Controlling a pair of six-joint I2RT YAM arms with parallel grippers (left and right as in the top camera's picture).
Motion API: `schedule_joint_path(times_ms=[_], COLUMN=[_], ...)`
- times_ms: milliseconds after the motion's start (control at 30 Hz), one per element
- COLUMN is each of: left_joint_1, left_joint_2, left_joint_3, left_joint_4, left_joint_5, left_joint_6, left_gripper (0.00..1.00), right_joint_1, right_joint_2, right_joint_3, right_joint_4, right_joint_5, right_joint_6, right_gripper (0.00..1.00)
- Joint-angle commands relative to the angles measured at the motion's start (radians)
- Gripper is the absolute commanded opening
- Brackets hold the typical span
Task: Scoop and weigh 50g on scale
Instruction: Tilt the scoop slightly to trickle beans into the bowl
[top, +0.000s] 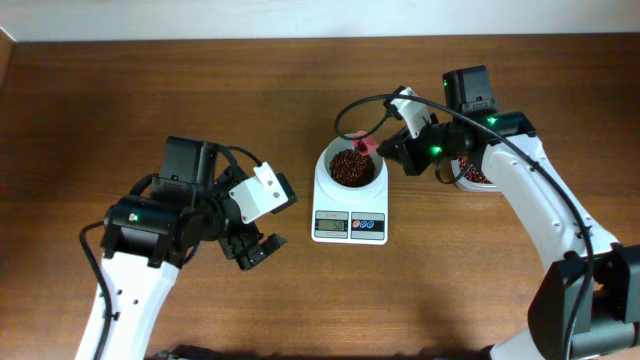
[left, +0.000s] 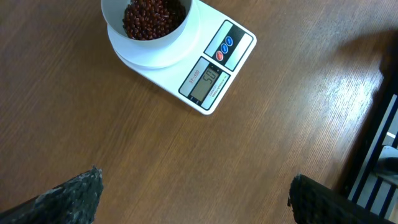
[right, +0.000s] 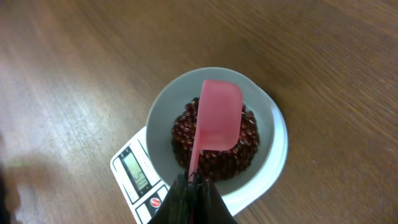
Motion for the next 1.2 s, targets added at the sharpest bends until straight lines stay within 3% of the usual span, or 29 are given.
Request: schedule_joint_path(times_ms=[0,300,433,833,967,1167], left_joint_1=[0.005,0.005,0.005,0.005,0.005,0.005], left_joint_2=[0.0,0.0,0.0,0.0,0.0,0.0], left_joint_3=[-0.002,-0.002,-0.002,-0.002,-0.002,-0.002], left_joint_4=[0.001,0.001,0.001,0.001,0.001,0.001], left_joint_5=[0.004,0.004,0.004,0.004,0.004,0.004], left_joint_6=[-0.008,-0.008,-0.008,-0.008,-0.008,-0.008], left_gripper=[0.99,0.99,0.99,0.99,0.99,0.99], right_joint_1=[0.005,0.005,0.003,0.005,0.005,0.014], right_joint_2=[-0.008,-0.008,-0.008,0.05,0.06,0.065], right_joint_3=[0.014,0.014,0.014,0.014,0.013,0.011], right_joint_4=[0.004,0.003,0.003,0.004,0.016,0.013], right_joint_5=[0.031,0.016,0.015,-0.018,0.158,0.163], right_joint_6=[0.021,0.022,0.101,0.088,0.026,-0.017], right_gripper=[0.04,0.04,0.04,0.04,0.04,0.04])
